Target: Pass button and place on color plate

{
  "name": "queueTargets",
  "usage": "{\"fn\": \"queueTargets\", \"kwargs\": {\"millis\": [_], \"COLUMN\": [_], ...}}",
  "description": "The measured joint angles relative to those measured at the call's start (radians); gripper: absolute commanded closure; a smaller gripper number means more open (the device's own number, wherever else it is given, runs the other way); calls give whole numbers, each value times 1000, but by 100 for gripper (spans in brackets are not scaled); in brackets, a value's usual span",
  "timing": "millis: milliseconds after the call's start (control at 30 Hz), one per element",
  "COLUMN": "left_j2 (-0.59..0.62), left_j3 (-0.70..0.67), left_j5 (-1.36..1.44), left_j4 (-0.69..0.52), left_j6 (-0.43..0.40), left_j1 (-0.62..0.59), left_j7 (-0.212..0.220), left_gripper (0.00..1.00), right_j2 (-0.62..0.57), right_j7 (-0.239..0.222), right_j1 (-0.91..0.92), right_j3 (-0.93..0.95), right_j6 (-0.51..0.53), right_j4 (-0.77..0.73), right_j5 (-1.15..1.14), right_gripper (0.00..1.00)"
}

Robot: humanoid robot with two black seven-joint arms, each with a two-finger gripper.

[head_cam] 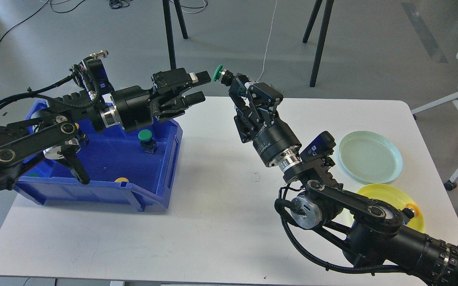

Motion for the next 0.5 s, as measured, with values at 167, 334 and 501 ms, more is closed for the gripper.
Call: {"fn": "queueTargets", "kwargs": {"millis": [167,334,501], "left_j2": [0,0,0], "left_j3": [-1,-1,-1], "left_j5": [-20,-40,-41], "left_j4": [2,11,12], "left_j6": [0,-2,-3], "left_j1": [1,1,1], "left_j7": [0,0,0], "left_gripper": [21,21,21], "right_j2": [-26,-41,-47], "right_j7": [0,-28,-82], "right_j1": [-81,-93,-82], "right_j3": [172,264,308], "right_j6": [-81,-89,-89], "right_j4": [-69,-242,-366], "right_j5": [92,256,371], "right_gripper": [88,88,88]}}
